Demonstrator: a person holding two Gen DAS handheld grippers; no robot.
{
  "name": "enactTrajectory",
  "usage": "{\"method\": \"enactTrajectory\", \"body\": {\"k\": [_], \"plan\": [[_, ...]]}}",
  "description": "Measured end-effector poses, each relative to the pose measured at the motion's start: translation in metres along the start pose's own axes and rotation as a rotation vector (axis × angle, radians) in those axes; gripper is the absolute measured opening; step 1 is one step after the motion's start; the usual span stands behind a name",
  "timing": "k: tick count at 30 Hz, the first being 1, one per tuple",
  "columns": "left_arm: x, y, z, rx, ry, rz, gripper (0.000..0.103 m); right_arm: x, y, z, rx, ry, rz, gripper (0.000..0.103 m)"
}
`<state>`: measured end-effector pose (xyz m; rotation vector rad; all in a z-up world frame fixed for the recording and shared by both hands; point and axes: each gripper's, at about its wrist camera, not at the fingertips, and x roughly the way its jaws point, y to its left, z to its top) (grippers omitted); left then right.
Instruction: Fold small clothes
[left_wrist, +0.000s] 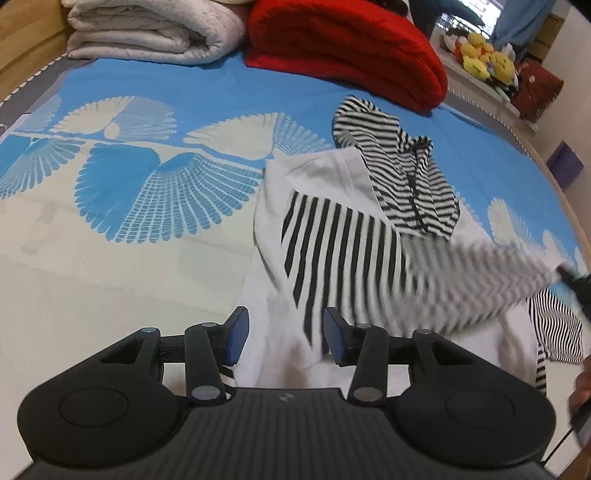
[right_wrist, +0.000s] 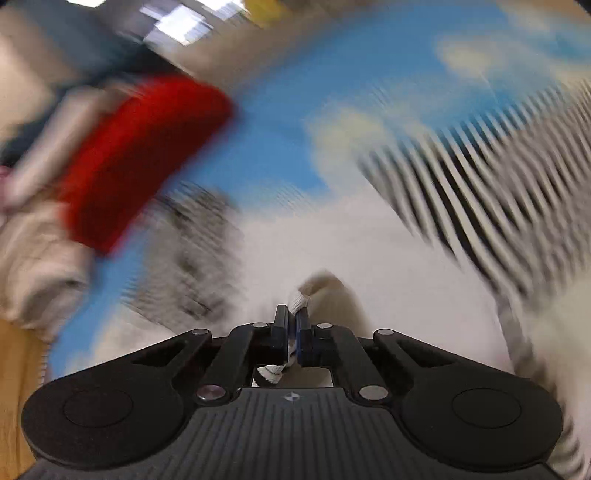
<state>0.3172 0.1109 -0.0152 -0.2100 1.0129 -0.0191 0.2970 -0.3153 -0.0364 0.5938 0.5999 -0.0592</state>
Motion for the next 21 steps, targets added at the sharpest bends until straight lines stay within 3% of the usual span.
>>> {"method": "enactTrajectory", "body": {"k": [1, 3, 7, 9, 12, 15, 17, 19, 21], "plan": [[0.003, -0.003, -0.001, 0.009, 0.007, 0.000, 0.049, -0.010, 0.007, 0.003, -0.060, -0.058, 0.001, 0.003], [0.009, -0.008, -0.002, 0.025, 0.020, -0.001, 0.049, -0.011, 0.003, 0.003, -0.086, -0.057, -0.082, 0.003], [0.025, -0.018, -0.005, 0.059, 0.057, -0.003, 0.049, 0.028, -0.039, -0.011, -0.028, 0.190, -0.420, 0.010], [0.031, -0.023, -0.007, 0.069, 0.068, -0.014, 0.049, 0.028, -0.053, -0.010, 0.062, 0.208, -0.403, 0.010], [0.042, -0.025, -0.010, 0.052, 0.089, -0.054, 0.049, 0.018, -0.044, -0.003, 0.033, 0.136, -0.309, 0.010], [0.059, -0.024, -0.015, 0.025, 0.139, -0.056, 0.049, 0.023, -0.041, -0.002, 0.051, 0.164, -0.176, 0.025], [0.072, -0.022, -0.021, 0.038, 0.194, -0.006, 0.049, 0.038, -0.048, -0.008, 0.075, 0.265, -0.187, 0.027], [0.086, -0.018, -0.029, 0.065, 0.258, 0.069, 0.049, 0.049, -0.058, -0.017, 0.086, 0.359, -0.271, 0.027], [0.086, -0.015, -0.029, 0.055, 0.259, 0.077, 0.049, 0.047, -0.068, -0.017, 0.142, 0.360, -0.288, 0.029]]}}
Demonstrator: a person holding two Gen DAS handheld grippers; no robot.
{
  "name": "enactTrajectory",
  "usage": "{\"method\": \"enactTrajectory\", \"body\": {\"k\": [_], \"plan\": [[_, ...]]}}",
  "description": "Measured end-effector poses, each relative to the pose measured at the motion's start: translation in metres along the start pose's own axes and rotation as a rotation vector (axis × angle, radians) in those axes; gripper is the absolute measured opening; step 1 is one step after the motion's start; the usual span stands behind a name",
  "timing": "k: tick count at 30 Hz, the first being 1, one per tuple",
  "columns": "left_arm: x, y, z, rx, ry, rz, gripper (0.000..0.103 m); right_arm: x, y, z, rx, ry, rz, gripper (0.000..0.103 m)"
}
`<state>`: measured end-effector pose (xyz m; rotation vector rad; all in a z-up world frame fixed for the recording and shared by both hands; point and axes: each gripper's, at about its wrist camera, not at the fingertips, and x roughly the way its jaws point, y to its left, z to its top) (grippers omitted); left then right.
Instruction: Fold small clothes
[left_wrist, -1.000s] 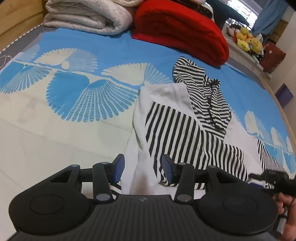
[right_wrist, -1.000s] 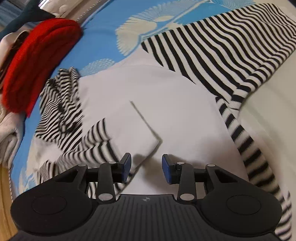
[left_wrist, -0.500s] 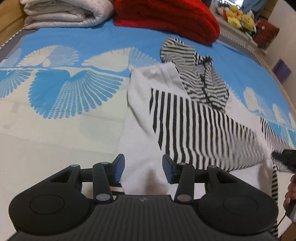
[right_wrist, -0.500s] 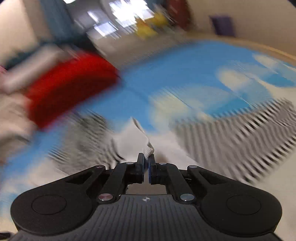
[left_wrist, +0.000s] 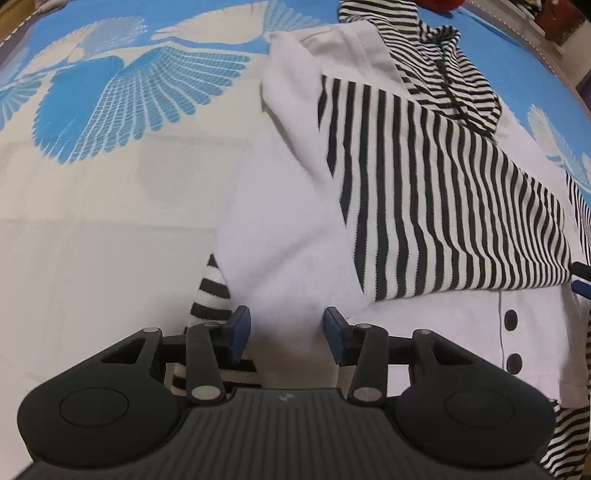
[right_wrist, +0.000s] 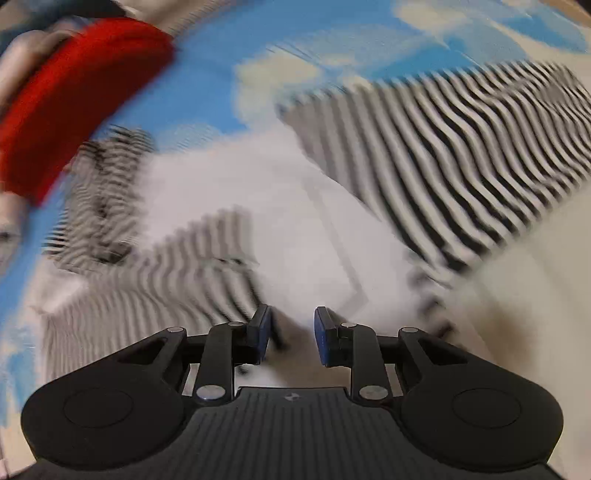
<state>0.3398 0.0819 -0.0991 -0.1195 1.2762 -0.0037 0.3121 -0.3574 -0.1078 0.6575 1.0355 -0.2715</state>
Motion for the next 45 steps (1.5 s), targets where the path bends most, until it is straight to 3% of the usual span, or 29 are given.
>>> {"method": "enactTrajectory", "body": {"k": [5, 9, 15, 21, 25, 29, 45], "plan": [[-0.020, -0.003, 0.003, -0.006, -0.117, -0.066, 0.049, -0.029, 0.003, 0.010, -0.062, -0.097, 0.019, 0.031], [0.005, -0.005, -0.003, -0.002, 0.002, 0.010, 0.048, -0.043, 0.000, 0.013, -0.065, -0.097, 0.031, 0.031], [-0.033, -0.025, -0.004, 0.045, -0.130, 0.027, 0.050, -0.069, -0.015, 0.012, -0.077, -0.155, 0.019, 0.031], [-0.074, -0.064, -0.005, 0.126, -0.247, -0.056, 0.055, -0.099, -0.037, 0.028, -0.115, -0.218, 0.007, 0.031], [-0.086, -0.083, -0.009, 0.144, -0.274, -0.102, 0.055, -0.113, -0.055, 0.031, -0.115, -0.229, 0.018, 0.031], [-0.084, -0.094, -0.008, 0.168, -0.268, -0.100, 0.055, -0.116, -0.070, 0.034, -0.140, -0.239, -0.006, 0.031], [-0.076, -0.087, 0.000, 0.154, -0.242, -0.098, 0.055, -0.116, -0.209, 0.080, 0.177, -0.288, -0.091, 0.030]]}}
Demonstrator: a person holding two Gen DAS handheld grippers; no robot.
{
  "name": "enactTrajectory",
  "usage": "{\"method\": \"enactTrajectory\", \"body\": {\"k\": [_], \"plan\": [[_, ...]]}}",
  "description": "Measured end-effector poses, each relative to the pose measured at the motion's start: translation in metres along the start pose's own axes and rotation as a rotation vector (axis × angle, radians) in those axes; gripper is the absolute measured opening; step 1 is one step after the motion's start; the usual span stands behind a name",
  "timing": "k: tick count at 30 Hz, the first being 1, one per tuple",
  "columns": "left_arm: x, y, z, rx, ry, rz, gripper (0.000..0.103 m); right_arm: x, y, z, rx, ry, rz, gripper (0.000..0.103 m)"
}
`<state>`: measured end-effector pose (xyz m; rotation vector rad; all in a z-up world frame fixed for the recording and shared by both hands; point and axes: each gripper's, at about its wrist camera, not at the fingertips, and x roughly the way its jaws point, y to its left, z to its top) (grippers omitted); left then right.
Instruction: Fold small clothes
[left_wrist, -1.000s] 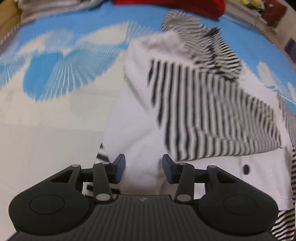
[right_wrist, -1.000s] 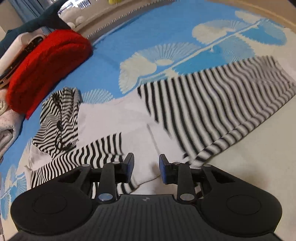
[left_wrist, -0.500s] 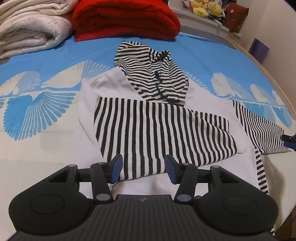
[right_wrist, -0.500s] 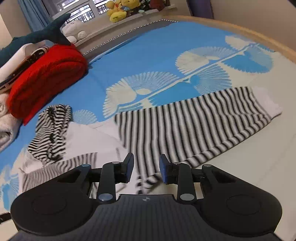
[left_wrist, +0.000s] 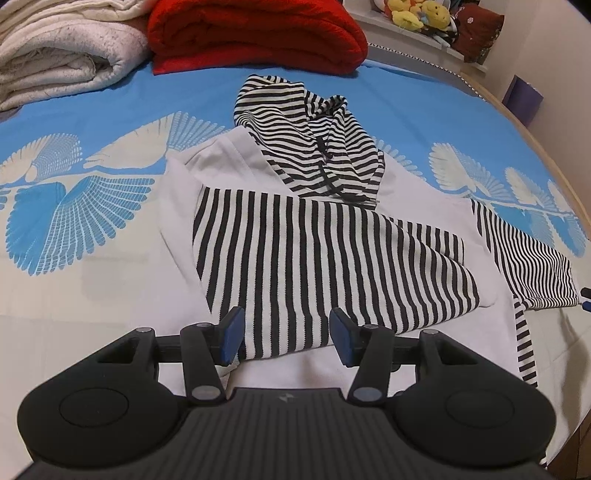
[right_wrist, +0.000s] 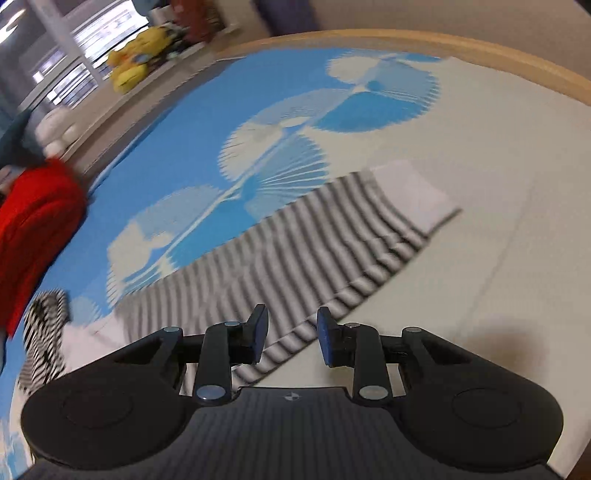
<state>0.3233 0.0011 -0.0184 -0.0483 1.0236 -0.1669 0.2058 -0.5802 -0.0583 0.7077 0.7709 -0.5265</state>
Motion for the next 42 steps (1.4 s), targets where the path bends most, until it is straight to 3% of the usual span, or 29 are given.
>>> {"method": "enactTrajectory", "body": {"k": [16, 28, 30, 31, 32, 35, 38, 40, 42], "plan": [[0.005, 0.002, 0.002, -0.014, 0.010, -0.001, 0.057, 0.047, -0.050, 0.007, 0.232, 0.006, -0.018, 0.031], [0.003, 0.005, 0.002, -0.022, 0.007, -0.002, 0.057, 0.063, -0.060, 0.009, 0.309, -0.043, 0.000, 0.030], [0.002, 0.008, 0.002, -0.026, 0.005, 0.000, 0.057, 0.066, -0.055, 0.008, 0.310, -0.054, 0.002, 0.018], [0.001, 0.009, 0.002, -0.030, 0.005, 0.000, 0.057, 0.067, -0.054, 0.008, 0.312, -0.063, -0.003, 0.006], [0.000, 0.011, 0.002, -0.032, 0.003, 0.001, 0.057, 0.067, -0.051, 0.009, 0.312, -0.075, -0.013, 0.006], [-0.004, 0.019, 0.002, -0.043, -0.004, 0.005, 0.057, 0.054, -0.023, 0.012, 0.227, -0.169, -0.093, 0.004], [-0.010, 0.030, 0.003, -0.063, -0.017, 0.010, 0.057, 0.028, 0.040, 0.014, 0.011, -0.316, -0.145, 0.002], [-0.014, 0.038, 0.004, -0.081, -0.023, 0.018, 0.057, 0.006, 0.092, 0.003, -0.145, -0.405, -0.090, 0.001], [-0.016, 0.048, 0.005, -0.106, -0.027, 0.023, 0.057, -0.017, 0.149, -0.022, -0.296, -0.450, 0.046, 0.001]]}}
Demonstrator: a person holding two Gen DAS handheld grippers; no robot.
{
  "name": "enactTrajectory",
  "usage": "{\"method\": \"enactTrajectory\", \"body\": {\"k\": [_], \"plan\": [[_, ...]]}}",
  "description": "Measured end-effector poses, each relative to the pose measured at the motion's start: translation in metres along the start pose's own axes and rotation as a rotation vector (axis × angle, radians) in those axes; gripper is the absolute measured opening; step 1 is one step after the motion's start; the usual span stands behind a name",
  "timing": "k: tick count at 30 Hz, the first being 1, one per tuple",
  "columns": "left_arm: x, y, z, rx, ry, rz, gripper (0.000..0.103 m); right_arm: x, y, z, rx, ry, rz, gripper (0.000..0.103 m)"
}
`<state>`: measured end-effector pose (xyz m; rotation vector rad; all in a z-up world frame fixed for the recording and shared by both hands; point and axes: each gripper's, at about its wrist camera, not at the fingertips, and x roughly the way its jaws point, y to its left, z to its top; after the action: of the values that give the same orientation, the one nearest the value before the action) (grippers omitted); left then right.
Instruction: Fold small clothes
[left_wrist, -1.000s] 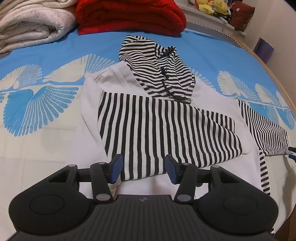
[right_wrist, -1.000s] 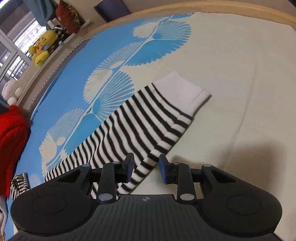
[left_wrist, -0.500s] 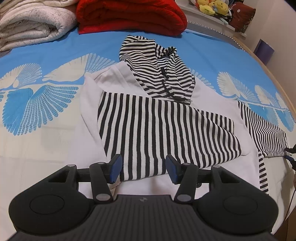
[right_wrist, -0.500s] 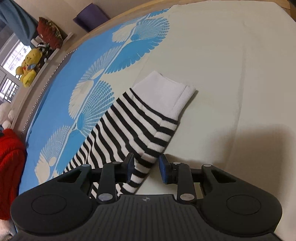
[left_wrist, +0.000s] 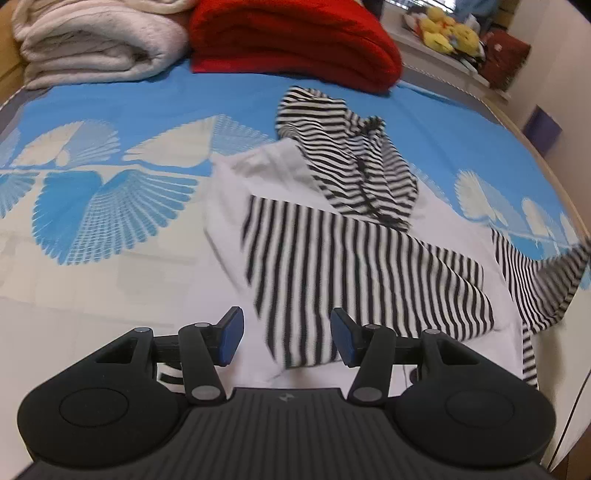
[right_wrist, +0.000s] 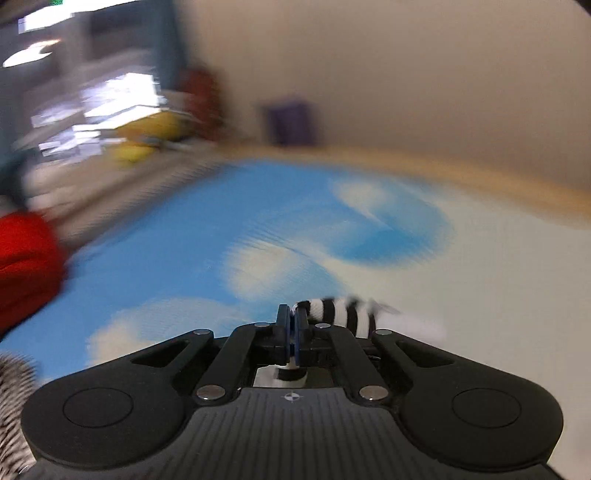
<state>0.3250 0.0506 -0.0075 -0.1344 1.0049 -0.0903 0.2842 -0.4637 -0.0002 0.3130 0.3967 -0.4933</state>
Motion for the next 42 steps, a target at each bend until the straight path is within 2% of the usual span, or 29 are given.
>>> {"method": "enactTrajectory", "body": {"k": [2, 3, 4, 6, 7, 8, 10, 11, 13, 15, 17, 19, 21, 24, 27, 30, 32, 35, 38, 40, 42], "plan": [[-0.003, 0.010, 0.003, -0.031, -0.004, 0.001, 0.057, -0.031, 0.065, -0.007, -0.107, -0.028, 0.230, 0.001], [-0.004, 0.014, 0.004, -0.046, -0.006, -0.002, 0.057, -0.046, 0.092, -0.014, -0.141, -0.019, 0.353, 0.001], [-0.006, 0.018, 0.006, -0.061, -0.007, -0.005, 0.057, -0.062, 0.122, -0.026, -0.162, 0.029, 0.526, 0.001], [-0.008, 0.025, 0.009, -0.086, -0.008, -0.015, 0.057, -0.076, 0.162, -0.049, -0.172, 0.207, 0.794, 0.001], [-0.009, 0.028, 0.011, -0.095, -0.009, -0.021, 0.057, -0.081, 0.184, -0.067, -0.184, 0.349, 0.886, 0.002], [-0.010, 0.030, 0.012, -0.106, -0.010, -0.024, 0.057, -0.085, 0.197, -0.080, -0.208, 0.428, 0.897, 0.004], [-0.012, 0.035, 0.014, -0.124, -0.014, -0.027, 0.057, -0.091, 0.215, -0.098, -0.255, 0.555, 0.855, 0.012], [-0.012, 0.036, 0.015, -0.129, -0.017, -0.028, 0.057, -0.091, 0.218, -0.103, -0.261, 0.623, 0.804, 0.012], [-0.011, 0.038, 0.016, -0.137, -0.018, -0.026, 0.057, -0.094, 0.216, -0.098, -0.231, 0.659, 0.714, 0.012], [-0.009, 0.039, 0.016, -0.139, -0.019, -0.027, 0.056, -0.095, 0.203, -0.086, -0.164, 0.667, 0.622, 0.018], [-0.003, 0.038, 0.015, -0.139, -0.012, -0.022, 0.052, -0.100, 0.188, -0.078, -0.106, 0.644, 0.585, 0.026], [0.003, 0.035, 0.014, -0.136, -0.005, -0.036, 0.033, -0.102, 0.172, -0.079, -0.070, 0.609, 0.565, 0.030], [0.009, 0.028, 0.013, -0.120, -0.007, -0.046, 0.024, -0.098, 0.152, -0.088, -0.061, 0.587, 0.542, 0.031], [0.018, 0.009, 0.013, -0.085, -0.015, -0.070, 0.023, -0.076, 0.143, -0.098, -0.058, 0.624, 0.430, 0.033], [0.030, -0.014, 0.015, -0.044, -0.028, -0.097, 0.023, -0.055, 0.132, -0.099, 0.014, 0.640, 0.402, 0.033], [0.044, -0.036, 0.016, -0.020, -0.043, -0.114, 0.023, -0.035, 0.132, -0.104, -0.002, 0.654, 0.376, 0.033], [0.052, -0.051, 0.016, 0.009, -0.053, -0.130, 0.023, -0.017, 0.122, -0.115, 0.041, 0.710, 0.327, 0.033], [0.065, -0.071, 0.013, 0.065, -0.071, -0.138, 0.026, 0.002, 0.100, -0.125, 0.179, 0.789, 0.263, 0.033], [0.080, -0.090, 0.007, 0.120, -0.080, -0.134, 0.035, 0.007, 0.086, -0.127, 0.199, 0.788, 0.182, 0.030], [0.089, -0.100, 0.005, 0.159, -0.093, -0.130, 0.054, 0.009, 0.080, -0.128, 0.190, 0.782, 0.146, 0.024], [0.099, -0.110, 0.002, 0.209, -0.109, -0.109, 0.065, 0.012, 0.074, -0.130, 0.215, 0.795, 0.147, 0.022]]}}
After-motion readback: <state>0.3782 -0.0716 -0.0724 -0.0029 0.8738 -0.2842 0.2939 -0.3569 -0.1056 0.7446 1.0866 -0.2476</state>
